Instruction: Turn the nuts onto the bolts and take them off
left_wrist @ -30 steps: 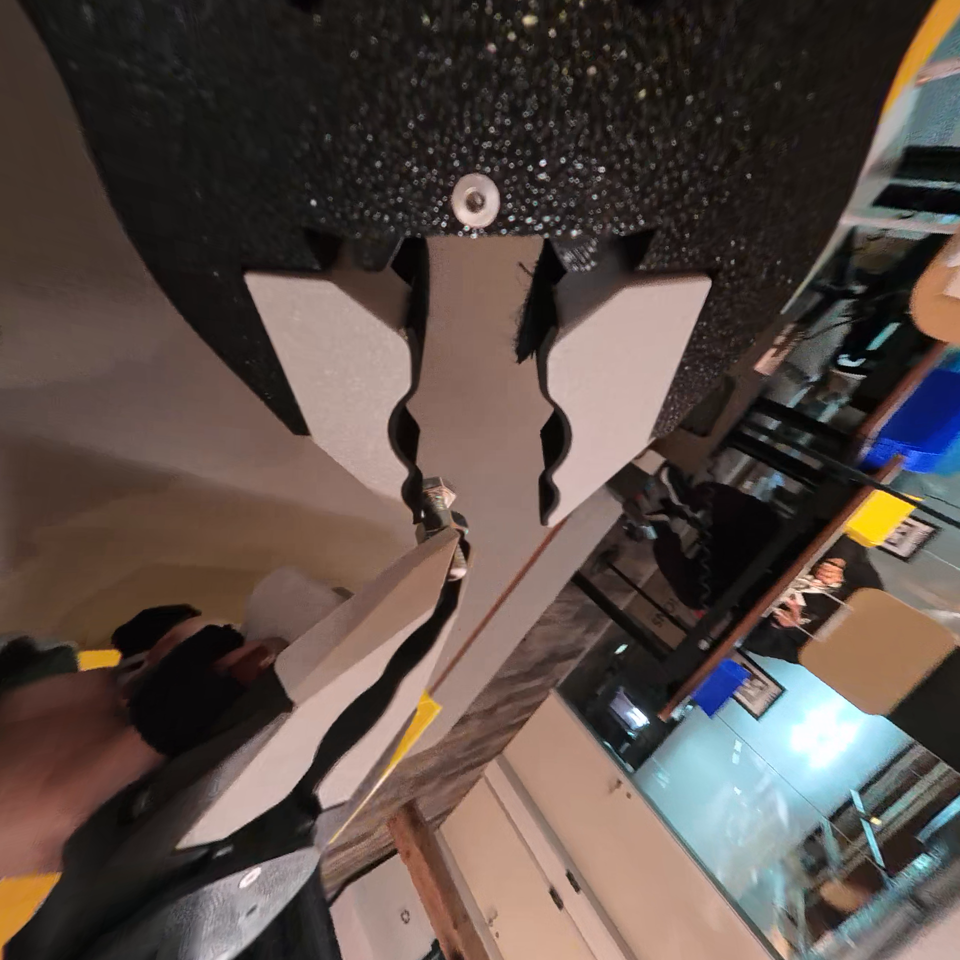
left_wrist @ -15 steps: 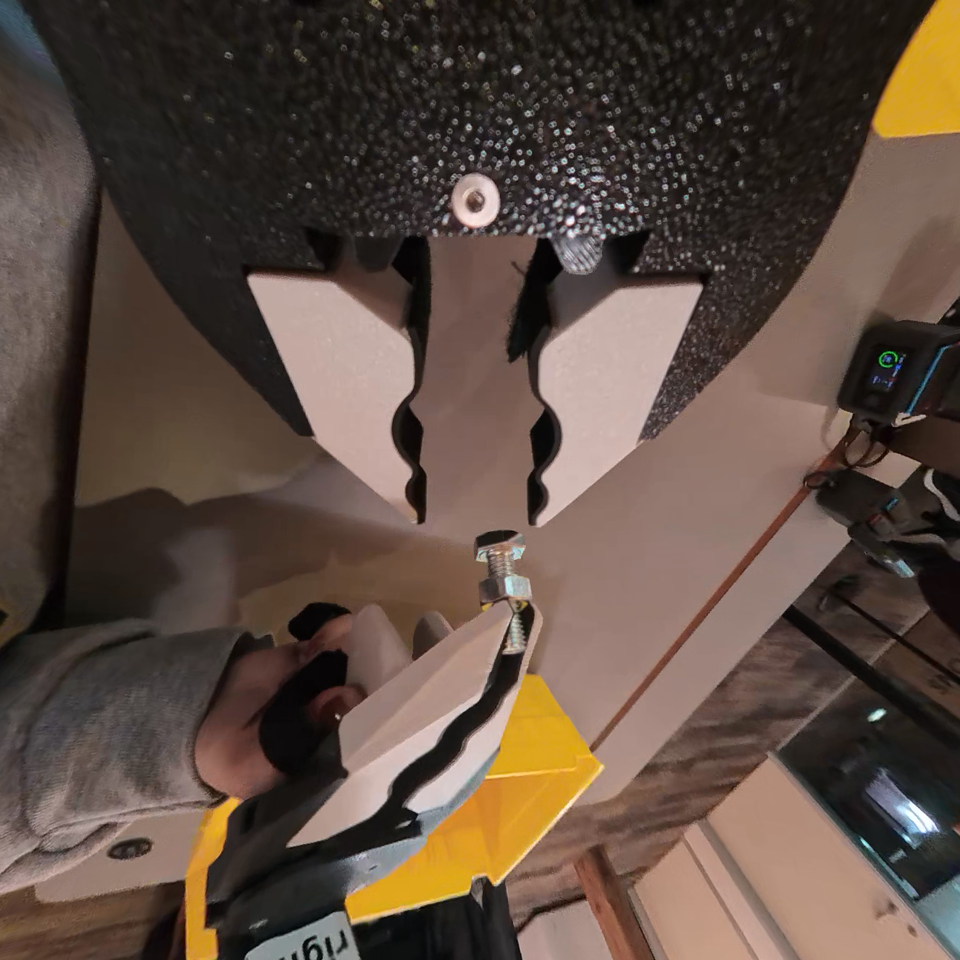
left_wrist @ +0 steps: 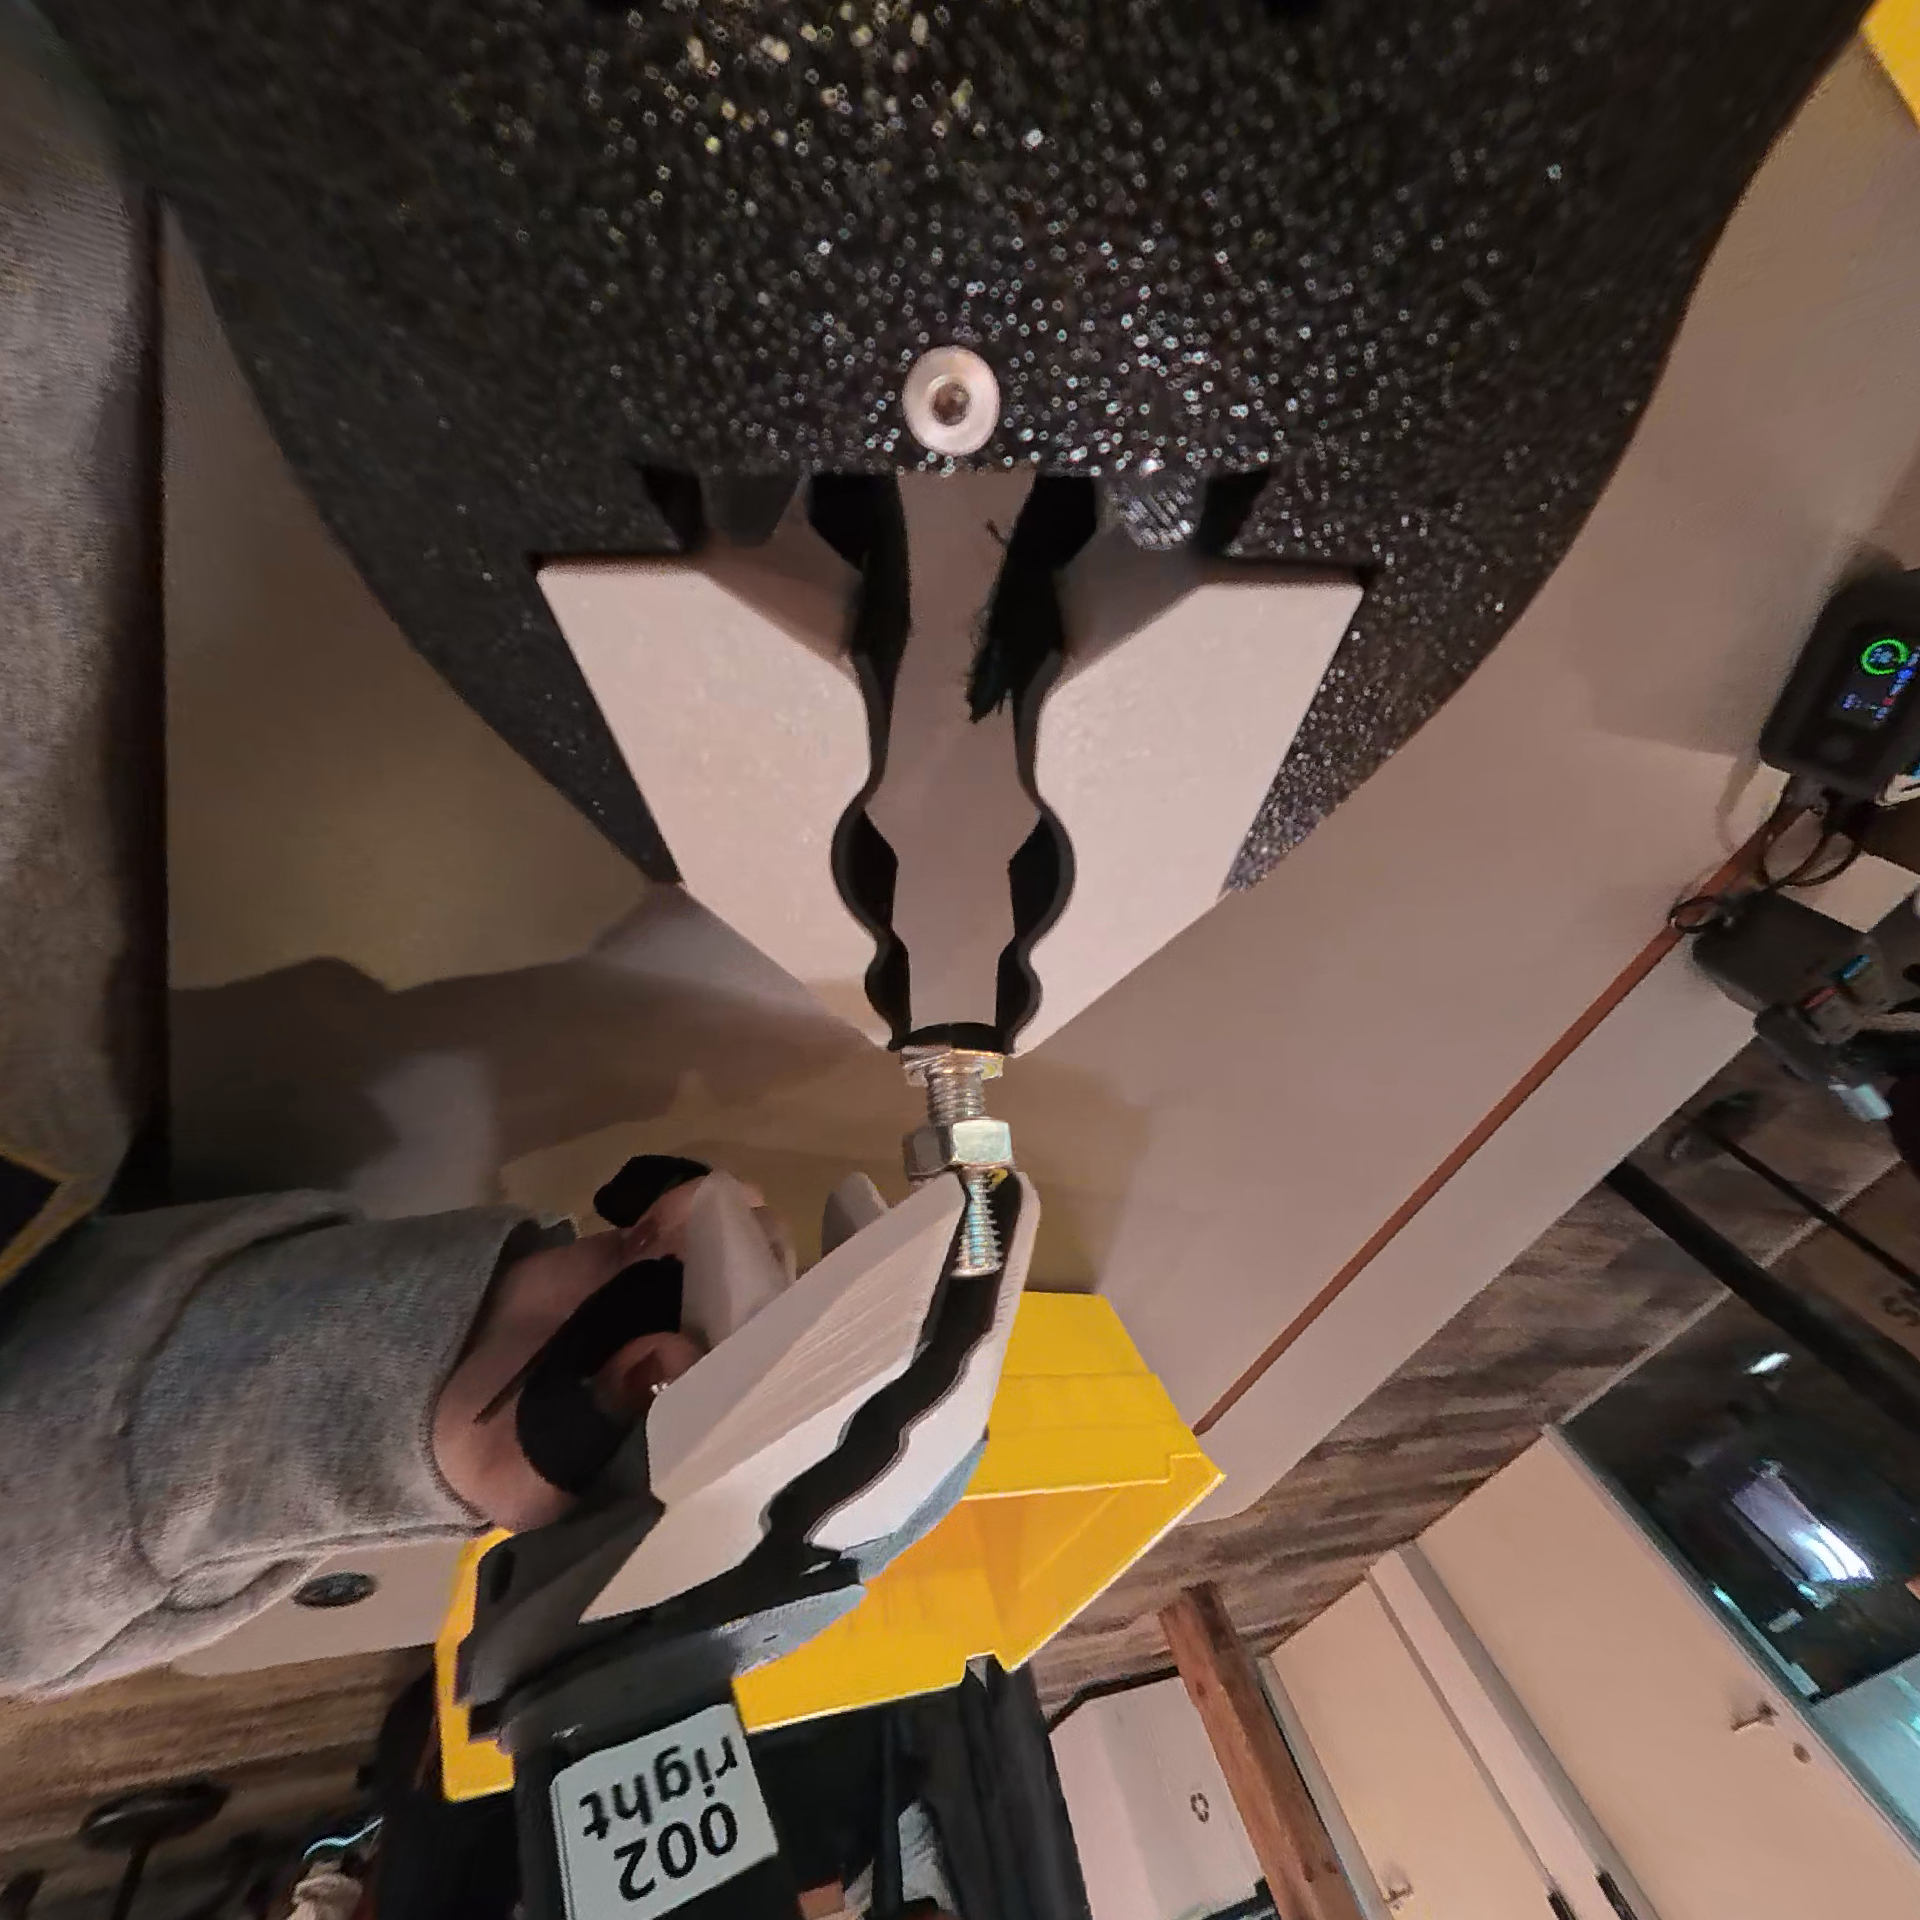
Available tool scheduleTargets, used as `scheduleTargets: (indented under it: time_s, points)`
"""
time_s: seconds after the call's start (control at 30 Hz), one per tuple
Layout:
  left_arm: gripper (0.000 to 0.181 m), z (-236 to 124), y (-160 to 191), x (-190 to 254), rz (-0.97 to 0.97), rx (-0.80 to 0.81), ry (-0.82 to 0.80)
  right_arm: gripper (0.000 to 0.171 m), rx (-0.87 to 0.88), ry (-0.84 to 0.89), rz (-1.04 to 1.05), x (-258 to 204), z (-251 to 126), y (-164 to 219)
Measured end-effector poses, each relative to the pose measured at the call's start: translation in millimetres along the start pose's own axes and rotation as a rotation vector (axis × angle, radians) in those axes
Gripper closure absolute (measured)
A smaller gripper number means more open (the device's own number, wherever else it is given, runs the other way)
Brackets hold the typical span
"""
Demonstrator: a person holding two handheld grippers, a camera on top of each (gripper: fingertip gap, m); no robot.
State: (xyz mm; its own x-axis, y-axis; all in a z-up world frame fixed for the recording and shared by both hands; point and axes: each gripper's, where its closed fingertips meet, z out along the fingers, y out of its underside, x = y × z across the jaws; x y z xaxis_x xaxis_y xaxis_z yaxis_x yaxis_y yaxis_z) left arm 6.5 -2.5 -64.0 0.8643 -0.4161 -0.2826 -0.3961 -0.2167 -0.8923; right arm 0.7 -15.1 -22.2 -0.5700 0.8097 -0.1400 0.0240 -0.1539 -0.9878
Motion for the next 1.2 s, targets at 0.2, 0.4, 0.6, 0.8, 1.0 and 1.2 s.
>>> scheduleTargets:
  time_s: [0.2, 0.4, 0.6, 0.8, 1.0, 1.2]
  points:
    - [0.165, 11.2, 10.7, 2.7, -0.002, 0.006, -0.033, 0.163, -0.041, 0.029, -0.022, 6.0, -3.8, 13.2]
    - [0.167, 14.2, 15.2, 1.3, 0.051, 0.029, -0.045, 0.163, -0.036, 0.062, -0.020, 9.4, -6.6, 18.2]
    - [0.161, 19.0, 18.8, 0.4, 0.041, 0.032, -0.072, 0.163, -0.078, 0.087, -0.063, 12.4, -9.9, 22.3]
    - [0.142, 14.8, 11.7, 6.0, -0.059, 0.117, 0.000, 0.163, -0.067, 0.069, -0.039, 12.3, -12.7, 21.0]
    - [0.165, 12.3, 6.2, 11.9, -0.073, 0.168, 0.040, 0.163, -0.051, 0.042, -0.024, 8.3, -11.2, 19.6]
    - [0.165, 15.2, 26.3, -0.5, 0.101, 0.080, -0.074, 0.149, -0.104, 0.093, -0.020, 15.9, -16.2, 30.7]
